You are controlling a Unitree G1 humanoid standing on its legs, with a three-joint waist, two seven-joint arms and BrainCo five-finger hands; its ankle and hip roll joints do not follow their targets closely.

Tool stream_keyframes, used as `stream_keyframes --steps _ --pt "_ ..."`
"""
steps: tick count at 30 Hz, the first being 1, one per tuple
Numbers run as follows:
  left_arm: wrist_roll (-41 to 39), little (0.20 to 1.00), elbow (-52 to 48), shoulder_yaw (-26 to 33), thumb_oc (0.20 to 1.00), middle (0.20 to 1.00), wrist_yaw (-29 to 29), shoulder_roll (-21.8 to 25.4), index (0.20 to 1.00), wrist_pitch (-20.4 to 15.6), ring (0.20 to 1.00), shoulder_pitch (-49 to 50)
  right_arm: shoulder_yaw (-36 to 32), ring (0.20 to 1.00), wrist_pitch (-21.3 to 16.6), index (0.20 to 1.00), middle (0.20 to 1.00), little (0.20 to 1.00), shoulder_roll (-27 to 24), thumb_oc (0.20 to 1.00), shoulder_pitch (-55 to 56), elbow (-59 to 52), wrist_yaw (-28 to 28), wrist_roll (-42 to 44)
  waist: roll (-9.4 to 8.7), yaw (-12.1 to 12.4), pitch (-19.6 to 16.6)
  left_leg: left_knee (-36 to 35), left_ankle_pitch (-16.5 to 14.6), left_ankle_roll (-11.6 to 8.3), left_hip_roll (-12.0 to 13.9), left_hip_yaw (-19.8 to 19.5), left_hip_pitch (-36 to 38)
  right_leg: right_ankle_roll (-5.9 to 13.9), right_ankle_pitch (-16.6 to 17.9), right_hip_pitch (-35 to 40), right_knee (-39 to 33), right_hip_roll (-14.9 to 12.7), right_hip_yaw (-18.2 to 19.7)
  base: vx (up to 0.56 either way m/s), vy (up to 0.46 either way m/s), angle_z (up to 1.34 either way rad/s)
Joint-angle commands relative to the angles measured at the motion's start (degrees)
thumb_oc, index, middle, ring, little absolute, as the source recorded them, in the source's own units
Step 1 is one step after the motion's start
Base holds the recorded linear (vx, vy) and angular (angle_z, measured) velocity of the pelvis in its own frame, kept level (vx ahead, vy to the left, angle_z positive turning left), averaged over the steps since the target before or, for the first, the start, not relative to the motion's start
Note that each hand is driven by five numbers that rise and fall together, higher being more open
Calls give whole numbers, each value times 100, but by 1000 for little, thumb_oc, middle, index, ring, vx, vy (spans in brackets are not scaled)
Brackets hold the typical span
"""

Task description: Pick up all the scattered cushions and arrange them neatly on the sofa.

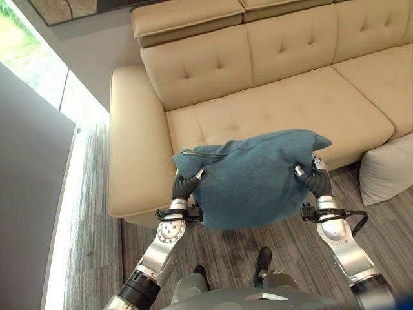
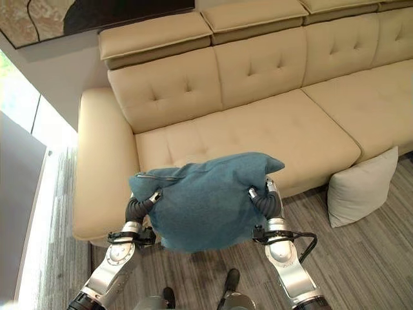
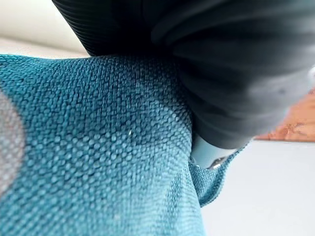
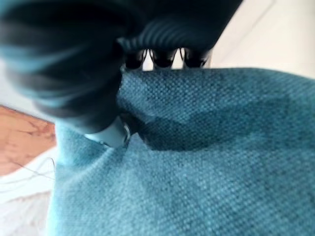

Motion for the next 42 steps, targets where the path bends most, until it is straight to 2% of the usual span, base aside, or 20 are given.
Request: stream_keyframes --steps 1,3,6,7,10,11,13,14,15,19,20,21,22,23,26,29,30,33,37,42 --pt "4 200 -597 -115 200 200 -254 76 200 -534 200 -420 323 200 -603 200 200 200 31 200 -465 -657 95 -9 -30 78 -137 -1056 -468 232 -440 302 190 591 -561 274 337 -102 205 248 -73 18" --pt "0 200 -564 -115 200 200 -264 74 200 -507 200 -416 334 200 -601 200 200 200 44 200 -486 -626 57 -20 4 133 -144 -1449 -90 197 -479 464 -16 605 -629 389 270 18 182 213 -32 20" --pt "-32 200 -562 -65 200 200 -275 94 200 -460 200 -388 303 200 -596 200 200 200 109 200 -525 -562 -32 39 2 216 -130 -1634 177 91 -455 675 -242 603 -844 602 259 176 251 204 11 9" --pt "-40 200 -599 -27 200 200 -288 110 200 -451 200 -267 334 200 -600 200 200 200 164 200 -502 -591 12 11 26 272 -183 -1790 166 250 -455 762 -66 583 -908 683 335 232 231 267 103 -14" --pt "-67 200 -631 -48 200 200 -291 152 200 -441 200 -160 380 200 -588 200 200 200 269 200 -501 -566 83 -8 -18 322 -289 -1831 33 376 -563 744 138 639 -1068 818 596 140 319 292 147 -31" --pt "-56 200 -643 -34 200 200 -290 184 200 -425 200 -146 417 200 -581 200 200 200 337 200 -514 -531 128 -51 -40 367 -349 -1851 -125 499 -660 825 307 753 -1098 821 875 6 339 358 287 -27" --pt "-27 200 -729 -32 200 200 -318 320 200 -411 200 -97 439 200 -519 200 200 200 441 200 -554 -525 258 -92 24 319 -333 -2022 -337 769 -822 887 753 1101 -678 330 2301 -433 424 311 299 -23" --pt "-27 200 -729 -31 200 200 -318 321 200 -411 200 -98 440 200 -519 200 200 200 442 200 -555 -525 258 -92 19 320 -333 -2026 -336 772 -829 890 754 1105 -686 320 2319 -442 429 265 212 6" --pt "7 200 -725 -19 200 200 -287 343 200 -438 200 -112 434 200 -533 200 200 200 486 200 -543 -538 318 -31 130 212 -278 -2154 -405 833 -869 771 996 1108 -556 -176 2852 -448 650 156 100 31" --pt "2 200 -752 9 200 200 -313 346 200 -451 200 -131 400 200 -522 200 200 200 468 200 -555 -567 317 -40 199 128 -228 -2268 -471 800 -868 628 1171 977 -671 -420 2369 -482 652 183 -3 39" --pt "-11 200 -754 7 200 200 -312 300 200 -451 200 -122 358 200 -527 200 200 200 475 200 -555 -563 271 -34 194 49 -187 -2259 -546 769 -903 459 1259 957 -552 -666 1842 -412 886 161 -86 25" --pt "-11 200 -754 10 200 200 -313 301 200 -451 200 -124 359 200 -527 200 200 200 475 200 -559 -562 271 -34 197 46 -200 -2257 -530 768 -897 458 1234 950 -518 -671 1803 -402 879 277 -207 19" --pt "-11 200 -720 51 200 200 -318 253 200 -496 200 -125 276 200 -528 200 200 200 464 200 -528 -590 219 -31 148 -74 -119 -2204 -637 716 -951 173 1327 1041 -246 -843 1204 -295 1501 210 -203 46" --pt "11 200 -681 77 200 200 -302 243 200 -494 200 -139 255 200 -532 200 200 200 464 200 -511 -584 206 -64 125 -101 -99 -2201 -668 698 -958 100 1363 1041 -205 -916 1231 -242 1630 257 -238 49" --pt "78 200 -625 77 200 200 -341 217 200 -468 200 -147 239 200 -534 200 200 200 433 200 -483 -560 235 -128 64 -103 -161 -2123 -750 614 -952 -17 1391 999 -204 -654 1022 -259 1517 144 -179 95" --pt "27 200 -665 88 200 200 -351 158 200 -489 200 -142 162 200 -549 200 200 200 365 200 -404 -583 234 -91 71 -145 -230 -2030 -726 405 -804 -117 1356 926 -250 -436 844 -194 1294 152 -310 75" --pt "18 200 -628 70 200 200 -314 71 200 -450 200 -246 84 200 -557 200 200 200 222 200 -330 -550 191 -35 21 -187 -253 -1558 -633 208 -580 -86 1079 759 -379 -91 599 -117 1008 87 -266 103" --pt "-17 200 -564 43 200 200 -265 -16 200 -444 200 -401 43 200 -513 200 200 200 119 200 -323 -530 149 -66 -44 -226 -237 -1240 -506 176 -394 117 771 649 -480 89 466 -96 819 51 -184 100" --pt "108 200 -521 -13 200 200 -218 -36 200 -374 200 -562 -34 200 -506 200 200 200 74 200 -316 -533 70 -127 -65 -253 -284 -1680 -320 209 -315 520 709 640 -530 286 320 -7 654 73 -59 31" --pt "328 200 -365 -28 200 200 -118 -54 200 -299 200 -734 -7 200 -478 200 200 200 131 200 -427 -401 -15 -162 -5 -269 -447 -2331 -98 183 -384 580 947 690 -494 411 111 80 640 141 43 1"
